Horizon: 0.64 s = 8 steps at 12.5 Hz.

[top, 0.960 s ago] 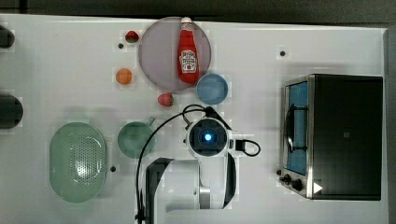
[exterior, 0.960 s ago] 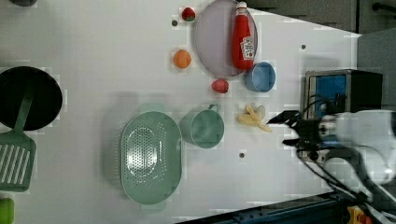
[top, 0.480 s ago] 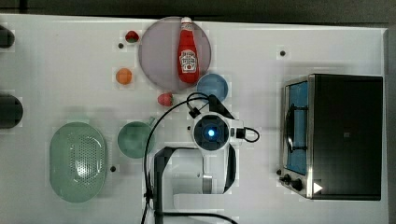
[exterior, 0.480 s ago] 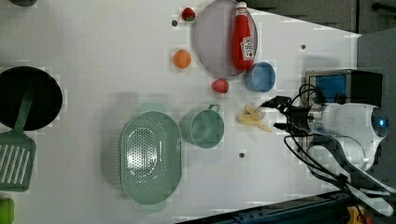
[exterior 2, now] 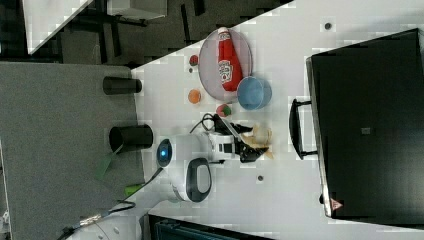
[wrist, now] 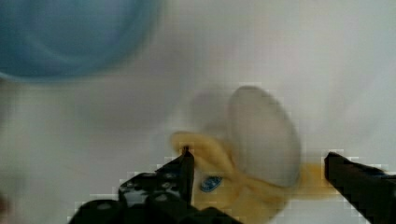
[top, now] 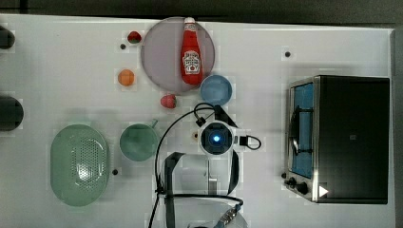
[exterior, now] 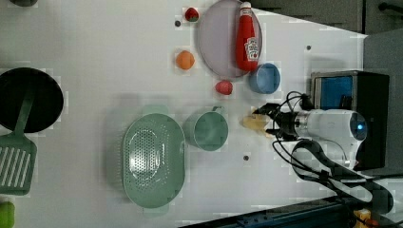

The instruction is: Pick Banana and place it in mug.

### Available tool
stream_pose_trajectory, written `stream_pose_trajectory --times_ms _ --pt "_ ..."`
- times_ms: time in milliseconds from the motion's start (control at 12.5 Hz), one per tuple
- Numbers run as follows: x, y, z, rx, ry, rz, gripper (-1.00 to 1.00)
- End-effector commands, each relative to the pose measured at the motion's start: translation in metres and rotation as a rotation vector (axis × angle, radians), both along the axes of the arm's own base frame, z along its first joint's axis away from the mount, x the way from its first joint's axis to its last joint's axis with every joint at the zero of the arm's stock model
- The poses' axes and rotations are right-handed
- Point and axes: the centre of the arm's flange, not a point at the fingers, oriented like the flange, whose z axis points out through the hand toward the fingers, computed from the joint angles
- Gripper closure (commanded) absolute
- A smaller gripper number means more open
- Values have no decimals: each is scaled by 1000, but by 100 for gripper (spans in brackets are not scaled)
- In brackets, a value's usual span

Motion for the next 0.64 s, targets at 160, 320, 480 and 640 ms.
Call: stream_pose_trajectory --times_ms 160,320,480,640 --pt "8 8 17 4 -32 26 4" --pt "6 8 13 5 -25 26 50" --pt "8 8 18 5 -36 25 53" --pt "18 8 45 4 -93 27 53"
